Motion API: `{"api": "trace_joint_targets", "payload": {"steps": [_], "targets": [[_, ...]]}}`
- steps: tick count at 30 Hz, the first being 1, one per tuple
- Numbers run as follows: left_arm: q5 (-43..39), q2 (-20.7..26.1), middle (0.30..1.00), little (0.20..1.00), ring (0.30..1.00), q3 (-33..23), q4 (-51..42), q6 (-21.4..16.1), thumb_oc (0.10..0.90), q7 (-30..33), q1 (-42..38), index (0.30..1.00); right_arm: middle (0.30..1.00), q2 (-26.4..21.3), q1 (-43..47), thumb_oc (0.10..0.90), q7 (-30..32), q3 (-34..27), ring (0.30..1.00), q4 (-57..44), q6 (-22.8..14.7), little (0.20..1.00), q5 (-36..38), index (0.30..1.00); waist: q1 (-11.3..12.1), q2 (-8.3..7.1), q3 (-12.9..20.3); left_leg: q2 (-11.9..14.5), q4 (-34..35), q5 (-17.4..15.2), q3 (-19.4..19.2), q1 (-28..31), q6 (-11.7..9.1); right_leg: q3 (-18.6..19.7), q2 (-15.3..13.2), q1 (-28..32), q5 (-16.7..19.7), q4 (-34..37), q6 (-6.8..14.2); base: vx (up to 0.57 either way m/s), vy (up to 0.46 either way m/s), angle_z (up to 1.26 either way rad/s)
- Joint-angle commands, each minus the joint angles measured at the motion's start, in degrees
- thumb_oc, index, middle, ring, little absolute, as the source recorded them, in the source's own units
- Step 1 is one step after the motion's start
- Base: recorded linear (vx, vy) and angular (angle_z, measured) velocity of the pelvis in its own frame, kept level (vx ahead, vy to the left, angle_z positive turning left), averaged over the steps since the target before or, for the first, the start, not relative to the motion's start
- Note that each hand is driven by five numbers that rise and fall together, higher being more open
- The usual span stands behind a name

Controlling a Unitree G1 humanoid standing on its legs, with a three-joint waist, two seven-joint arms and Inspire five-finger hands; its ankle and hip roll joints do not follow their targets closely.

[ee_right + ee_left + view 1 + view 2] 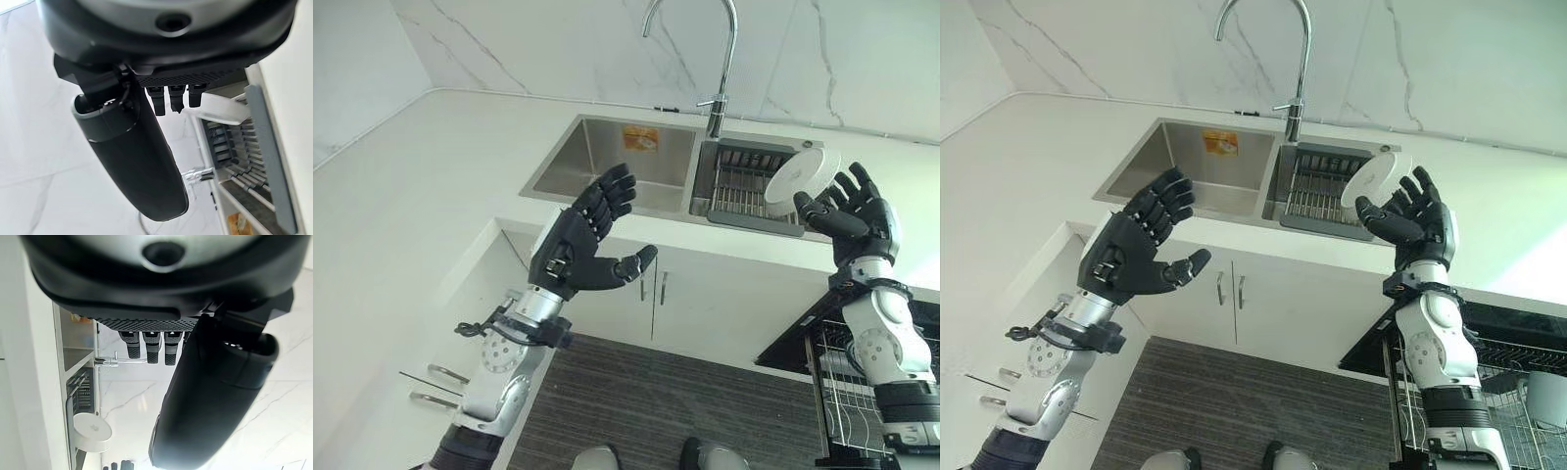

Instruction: Place the dishes in the dishwasher.

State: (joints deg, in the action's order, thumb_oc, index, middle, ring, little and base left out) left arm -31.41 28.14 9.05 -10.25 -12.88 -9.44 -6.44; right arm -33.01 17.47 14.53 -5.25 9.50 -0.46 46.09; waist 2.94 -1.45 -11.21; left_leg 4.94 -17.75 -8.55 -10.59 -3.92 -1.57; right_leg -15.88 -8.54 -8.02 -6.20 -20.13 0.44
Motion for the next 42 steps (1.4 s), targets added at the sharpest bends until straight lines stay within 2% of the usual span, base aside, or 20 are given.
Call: {"api": "trace_joint_targets", "payload": {"steps": [1,3,5,6,7,9,10,12,14,15,16,19,22,25,27,30,33,42], "targets": [[-2.9,2.3,0.9,0.9,0.9,-1.8,-5.9,-5.2,0.8,-1.5,-5.0,0.9,0.9,-3.9,6.5,0.8,-0.3,-3.5,0.9,-2.5,-7.3,0.9,2.3,0.9,1.1,-1.81,3.0,-0.7,0.6,-3.8,4.2,0.0,-0.5,-2.1,-1.7,6.9,-1.7,2.9,6.4,0.07,0.101,-0.04],[-2.8,3.1,0.9,0.9,0.9,-2.2,-6.2,-5.1,0.8,-2.6,-5.1,0.9,0.9,-3.1,6.4,0.8,-0.6,-3.5,0.9,-1.9,-8.6,0.9,2.7,0.9,1.3,-1.45,2.6,-0.9,0.6,-4.1,4.6,0.4,0.6,-3.0,-0.6,9.2,-0.2,2.9,6.4,0.11,0.136,-0.04],[-2.3,3.6,0.9,0.9,0.9,-2.1,-6.3,-6.0,0.8,-4.4,-4.8,0.9,0.9,-2.1,5.4,0.8,-0.6,-3.8,0.9,-2.4,-10.4,0.9,3.2,0.9,0.8,-0.6,1.6,-0.8,0.6,-4.0,5.7,1.1,2.0,-3.3,1.0,10.0,6.4,2.9,7.2,0.1,0.073,0.0],[-1.7,3.7,0.9,0.9,0.9,-2.0,-6.2,-6.4,0.8,-4.7,-4.8,0.9,0.9,-1.7,5.0,0.8,-0.7,-4.0,0.9,-2.4,-11.0,0.9,3.3,0.9,0.8,-0.52,1.1,-0.8,0.6,-4.1,5.8,1.4,2.2,-3.4,0.5,9.5,7.9,2.8,7.4,0.07,-0.114,-0.04],[-0.8,4.5,0.9,0.9,0.9,-1.8,-5.9,-7.5,0.8,-4.9,-5.6,0.9,0.9,-0.7,4.7,0.8,-1.5,-4.1,0.9,-1.9,-12.3,0.9,3.3,0.9,1.1,-0.92,-0.1,-0.6,0.6,-4.2,5.2,2.0,2.1,-4.0,-2.0,8.4,9.1,2.9,7.6,0.03,-0.223,-0.22],[-0.5,5.9,0.9,0.9,0.9,-1.6,-6.3,-8.1,0.8,-3.8,-7.0,0.9,0.9,0.0,5.1,0.8,-2.2,-3.6,0.9,-1.5,-13.6,0.9,3.4,0.9,1.9,-1.87,-1.0,0.1,0.6,-4.2,4.0,2.4,1.3,-3.8,-5.9,6.8,7.0,2.9,7.9,0.02,-0.383,-0.47],[-0.9,6.8,0.9,0.9,0.9,-1.8,-7.1,-7.7,0.8,-2.9,-8.0,0.9,0.9,0.7,5.3,0.8,-1.9,-3.2,0.9,-2.4,-13.8,0.9,2.5,0.9,2.2,-2.59,-1.1,1.1,0.6,-4.6,3.1,2.7,0.7,-2.9,-9.5,4.2,8.9,2.9,9.5,0.04,-0.488,-0.65],[-1.9,7.2,0.9,0.9,0.9,-2.5,-7.8,-7.3,0.8,-2.8,-8.0,0.9,0.9,1.4,5.5,0.8,-1.3,-3.0,0.9,-3.8,-13.3,0.9,1.2,0.9,2.0,-2.92,-0.7,2.4,0.6,-5.3,2.9,3.6,0.1,-1.6,-11.7,1.1,10.3,2.9,10.8,0.12,-0.489,-0.58],[-2.3,7.0,0.9,0.9,0.9,-4.0,-8.8,-7.0,0.8,-2.9,-7.0,0.9,0.9,2.1,5.7,0.8,-1.5,-2.9,0.9,-5.8,-11.3,0.9,0.3,0.9,2.2,-3.09,0.0,4.1,0.6,-5.7,2.8,4.7,-0.3,-2.2,-11.8,0.7,8.8,2.9,11.0,0.19,-0.474,-0.33],[-2.3,6.5,0.9,0.9,0.9,-4.4,-8.9,-7.2,0.8,-2.7,-6.1,0.9,0.9,1.9,6.2,0.8,-1.7,-2.7,0.9,-6.3,-9.9,0.9,0.4,0.9,2.1,-3.13,0.4,4.9,0.6,-5.8,2.7,5.2,-0.6,-2.6,-10.8,0.9,6.9,2.9,10.9,0.16,-0.5,-0.12],[-3.2,5.5,0.9,0.9,0.9,-4.3,-9.3,-7.4,0.8,-1.6,-5.1,0.9,0.9,1.5,6.7,0.8,-1.7,-2.2,0.9,-7.5,-7.9,0.9,0.8,0.9,1.4,-3.06,1.3,6.7,0.6,-5.3,1.9,5.8,-1.7,-2.6,-9.1,0.7,4.7,2.9,10.1,0.11,-0.45,-0.13],[-3.1,3.2,0.9,0.9,0.9,-3.8,-9.9,-7.8,0.8,-0.3,-5.1,0.9,0.9,1.3,7.1,0.8,-1.8,-1.5,0.9,-8.9,-5.9,0.9,-0.8,0.9,0.8,-2.75,2.6,9.1,0.6,-3.5,-0.5,5.1,-2.8,-2.3,-6.0,1.4,1.3,2.9,7.7,0.09,-0.336,-0.04],[-1.5,2.3,0.9,0.9,0.9,-3.4,-9.5,-8.7,0.8,0.4,-5.1,0.9,0.9,0.3,6.3,0.8,-1.0,-0.9,0.9,-11.6,-5.4,0.9,-2.3,0.9,0.7,-2.92,2.7,8.0,0.6,-2.1,-1.5,4.6,-2.6,-2.2,-5.3,2.4,0.2,2.9,6.8,0.08,-0.202,-0.17],[-2.1,1.9,0.9,0.9,0.9,-3.3,-9.4,-9.1,0.8,0.1,-5.0,0.9,0.9,0.1,6.8,0.8,-1.2,-0.2,0.9,-13.3,-5.9,0.9,-3.3,0.9,1.6,-1.94,2.4,5.5,0.6,-1.0,2.1,0.1,-3.1,-1.7,-4.1,2.4,-0.3,2.9,6.8,-0.02,-0.028,-0.09],[-1.6,1.2,0.9,0.9,0.9,-2.3,-9.4,-8.9,0.8,-0.3,-5.8,0.9,0.9,0.1,7.4,0.8,-0.5,0.7,0.9,-15.2,-5.7,0.9,-4.5,0.9,0.6,-1.15,2.7,6.8,0.6,0.1,1.0,-1.7,-3.7,-2.5,-3.8,2.8,-1.2,2.9,6.4,0.01,0.058,-0.14],[-0.4,1.5,0.9,0.9,0.9,-0.5,-8.0,-10.0,0.8,1.7,-7.3,0.9,0.9,-0.6,8.7,0.8,-0.5,2.4,0.9,-14.8,-5.6,0.9,-4.1,0.9,0.6,-0.77,3.4,4.3,0.6,-1.5,4.6,-1.6,-3.5,-1.9,-3.8,3.0,-1.2,2.9,6.6,0.02,0.125,-0.07],[-2.1,1.5,0.9,0.9,0.9,-0.1,-7.5,-8.8,0.8,2.2,-8.9,0.9,0.9,-0.5,9.0,0.8,-1.8,2.4,0.9,-12.8,-5.8,0.9,-4.0,0.9,0.1,-0.72,4.6,5.1,0.6,-2.3,3.5,-1.3,-3.8,-3.2,-4.6,3.5,-1.5,2.9,7.0,0.05,0.134,-0.07],[-4.0,1.9,0.9,0.9,0.9,-1.2,-7.8,-7.7,0.8,0.5,-8.3,0.9,0.9,-0.2,9.3,0.8,-2.5,2.8,0.9,-11.5,-4.8,0.9,-4.9,0.9,1.1,-1.45,4.6,3.3,0.6,-4.2,4.2,0.3,-2.8,-4.7,-6.6,4.7,-0.6,2.9,8.6,0.06,0.094,0.08]]}}
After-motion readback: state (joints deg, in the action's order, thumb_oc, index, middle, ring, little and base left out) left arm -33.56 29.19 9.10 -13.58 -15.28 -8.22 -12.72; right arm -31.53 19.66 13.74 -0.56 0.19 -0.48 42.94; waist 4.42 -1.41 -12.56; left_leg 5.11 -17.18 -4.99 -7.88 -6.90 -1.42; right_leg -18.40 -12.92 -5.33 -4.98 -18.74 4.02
